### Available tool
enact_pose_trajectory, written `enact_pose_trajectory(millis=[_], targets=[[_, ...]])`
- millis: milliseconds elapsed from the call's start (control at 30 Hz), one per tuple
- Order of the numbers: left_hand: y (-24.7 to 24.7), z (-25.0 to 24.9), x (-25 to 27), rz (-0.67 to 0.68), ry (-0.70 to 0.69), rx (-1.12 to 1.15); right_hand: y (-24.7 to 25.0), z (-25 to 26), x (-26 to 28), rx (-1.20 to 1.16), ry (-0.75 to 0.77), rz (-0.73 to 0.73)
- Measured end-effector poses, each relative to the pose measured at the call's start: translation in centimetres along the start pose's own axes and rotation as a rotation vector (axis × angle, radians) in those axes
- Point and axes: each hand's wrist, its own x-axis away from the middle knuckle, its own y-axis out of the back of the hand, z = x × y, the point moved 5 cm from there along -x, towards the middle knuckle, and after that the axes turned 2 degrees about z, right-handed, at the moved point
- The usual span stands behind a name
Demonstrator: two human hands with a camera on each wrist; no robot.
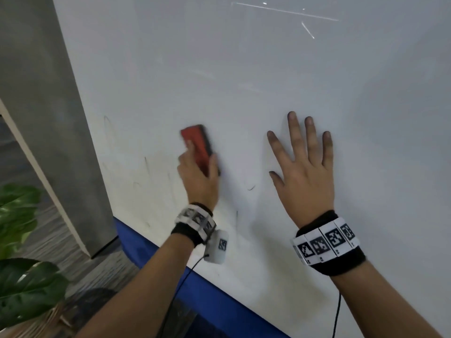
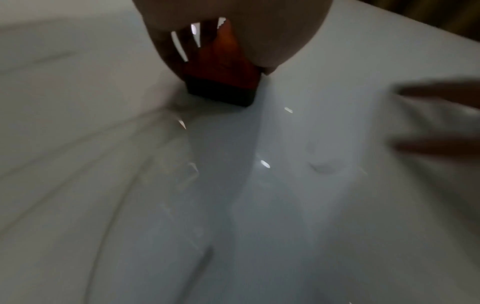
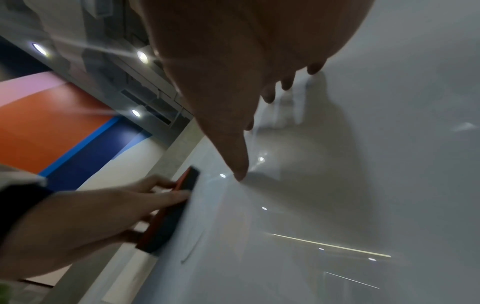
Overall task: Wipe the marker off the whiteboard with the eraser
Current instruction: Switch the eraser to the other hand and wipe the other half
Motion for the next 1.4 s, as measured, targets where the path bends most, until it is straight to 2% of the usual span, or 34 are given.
enact_pose_trajectory(millis=[67,133,200,300,367,433,533,600,667,767,833,900,1033,1100,1167,1233,1267,1300,1400], targets=[[-1.9,-3.2,3.9,0.169,-0.262,-0.035,0.4,-0.3,0.1,-0.018,-0.007,-0.001],[-2.5,-3.3,5.0,0.232,-0.39,-0.068,1.0,-1.3,0.5,-0.042,-0.042,-0.013],[-1.9,-1.3,3.3,0.179,-0.317,-0.027,1.5,-2.8,1.4,-0.039,-0.07,-0.021],[-0.6,2.2,0.1,-0.034,0.022,0.128,1.7,-4.5,2.8,-0.021,-0.059,-0.017],[-0.7,2.3,-0.1,-0.149,0.12,0.139,1.5,-5.0,3.4,-0.014,-0.045,-0.019],[-1.8,0.7,1.6,-0.136,0.124,0.122,1.2,-4.8,3.7,-0.011,-0.047,-0.024],[-4.9,-1.8,7.6,0.102,-0.018,0.129,0.7,-4.4,3.7,-0.013,-0.063,-0.035],[-6.1,-1.2,11.9,0.233,-0.084,0.103,0.4,-4.2,3.9,-0.015,-0.069,-0.048],[-5.4,2.4,13.5,0.218,0.025,0.08,0.1,-4.2,4.2,-0.016,-0.062,-0.05],[-3.2,8.0,12.8,0.109,0.392,0.077,-0.2,-4.3,4.8,-0.018,-0.051,-0.041],[-2.3,8.8,11.4,0.045,0.493,0.101,-0.3,-4.1,5.0,-0.019,-0.056,-0.034],[-2.1,6.3,9.2,0.01,0.424,0.167,-0.3,-3.9,4.9,-0.022,-0.07,-0.034],[-3.6,0.1,6.3,0.018,0.189,0.238,-0.4,-3.7,4.9,-0.014,-0.075,-0.026],[-3.7,0.8,6.0,-0.07,0.268,0.247,-0.4,-3.8,4.9,-0.018,-0.072,-0.023],[-2.8,3.9,6.6,-0.185,0.462,0.265,-0.6,-4.0,5.0,-0.028,-0.065,-0.012],[-2.2,6.7,7.4,-0.196,0.566,0.208,-0.8,-4.0,5.2,-0.024,-0.068,-0.005],[-2.1,7.1,7.7,-0.176,0.571,0.18,-0.9,-3.9,5.2,-0.02,-0.075,-0.001],[-2.2,6.8,7.9,-0.152,0.533,0.175,-0.9,-3.6,5.3,-0.02,-0.086,0.002],[-3.6,3.7,9.4,-0.017,0.27,0.2,-1.0,-2.2,5.3,-0.044,-0.117,0.008]])
